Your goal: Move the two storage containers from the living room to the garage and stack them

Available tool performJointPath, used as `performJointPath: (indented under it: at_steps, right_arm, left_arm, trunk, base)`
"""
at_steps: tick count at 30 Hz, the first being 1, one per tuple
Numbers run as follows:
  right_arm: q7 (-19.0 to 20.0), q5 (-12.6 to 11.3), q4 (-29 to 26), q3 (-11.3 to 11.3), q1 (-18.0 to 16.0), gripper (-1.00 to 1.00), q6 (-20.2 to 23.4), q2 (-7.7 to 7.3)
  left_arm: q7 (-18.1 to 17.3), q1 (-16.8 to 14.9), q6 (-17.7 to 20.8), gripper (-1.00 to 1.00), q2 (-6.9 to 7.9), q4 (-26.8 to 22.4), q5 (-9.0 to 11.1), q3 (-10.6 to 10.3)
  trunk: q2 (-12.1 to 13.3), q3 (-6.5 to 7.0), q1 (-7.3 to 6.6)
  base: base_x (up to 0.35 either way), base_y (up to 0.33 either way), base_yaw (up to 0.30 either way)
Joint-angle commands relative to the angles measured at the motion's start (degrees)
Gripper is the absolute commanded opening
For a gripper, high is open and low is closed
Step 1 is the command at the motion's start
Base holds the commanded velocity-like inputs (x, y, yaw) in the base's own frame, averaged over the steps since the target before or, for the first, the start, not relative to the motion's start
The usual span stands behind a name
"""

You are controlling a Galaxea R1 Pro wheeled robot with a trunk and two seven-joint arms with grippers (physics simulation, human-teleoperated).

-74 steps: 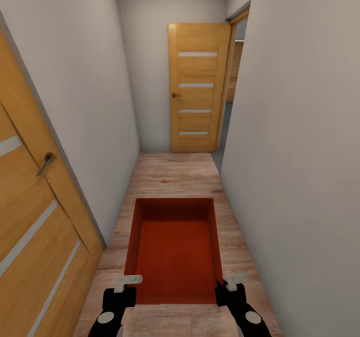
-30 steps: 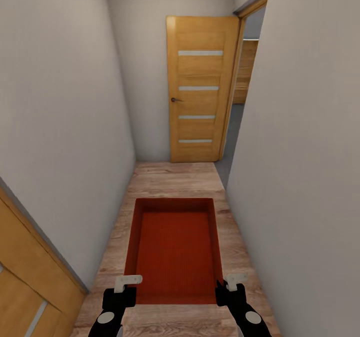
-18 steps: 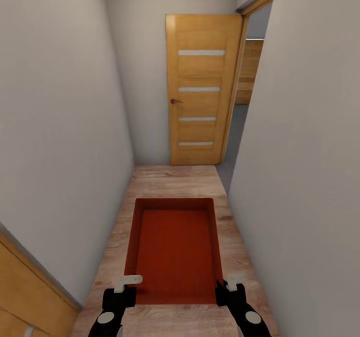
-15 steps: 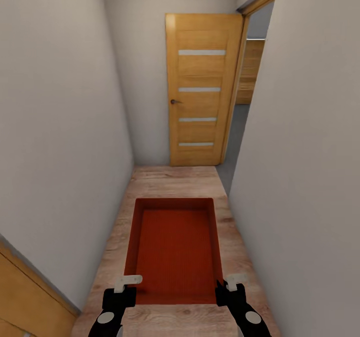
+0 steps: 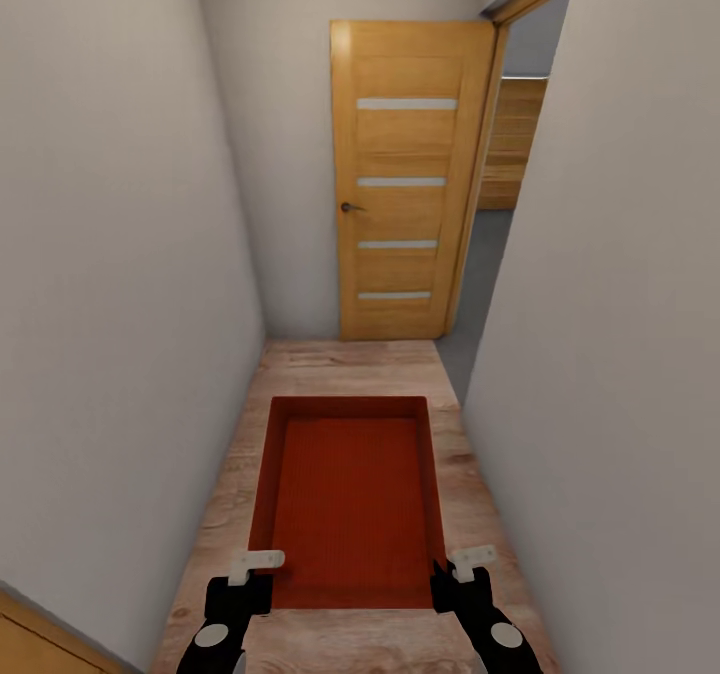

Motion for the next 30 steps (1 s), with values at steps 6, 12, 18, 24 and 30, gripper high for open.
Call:
performJointPath:
  at_steps: [6, 12, 18, 24, 30]
  right_arm:
    - [0.3, 0.4, -0.2, 0.0, 0.0, -1.00, 0.4, 0.03]
    - [0.3, 0.4, -0.1, 0.0, 0.0, -1.00, 0.4, -0.01]
    - [0.4, 0.4, -0.1, 0.0, 0.0, -1.00, 0.3, 0.01]
    - [0.4, 0.4, -0.1, -0.3, 0.0, -1.00, 0.3, -0.01]
    - [0.4, 0.4, -0.1, -0.3, 0.0, -1.00, 0.4, -0.02]
  left_arm:
    - [0.5, -0.1, 0.5, -1.00, 0.02, -0.2, -0.6, 1.1]
    - [0.5, -0.1, 0.5, -1.00, 0.02, -0.2, -0.6, 1.1]
    - [0.5, -0.1, 0.5, -1.00, 0.02, -0.2, -0.6, 1.1]
    - [0.5, -0.1, 0.5, -1.00, 0.02, -0.2, -0.6, 1.1]
    - [0.5, -0.1, 0.5, -1.00, 0.02, -0.2, -0.6, 1.1]
  trunk:
    - [-0.1, -0.11, 0.07]
    - [-0.1, -0.11, 0.07]
    - [-0.1, -0.11, 0.07]
    - [-0.1, -0.11, 0.07]
    - [-0.1, -0.11, 0.07]
  base:
    - [0.323, 0.054, 0.000]
    - [0.323, 0.004, 0.000]
    - [0.323, 0.000, 0.000]
    - [0.323, 0.000, 0.000]
    - [0.323, 0.000, 0.000]
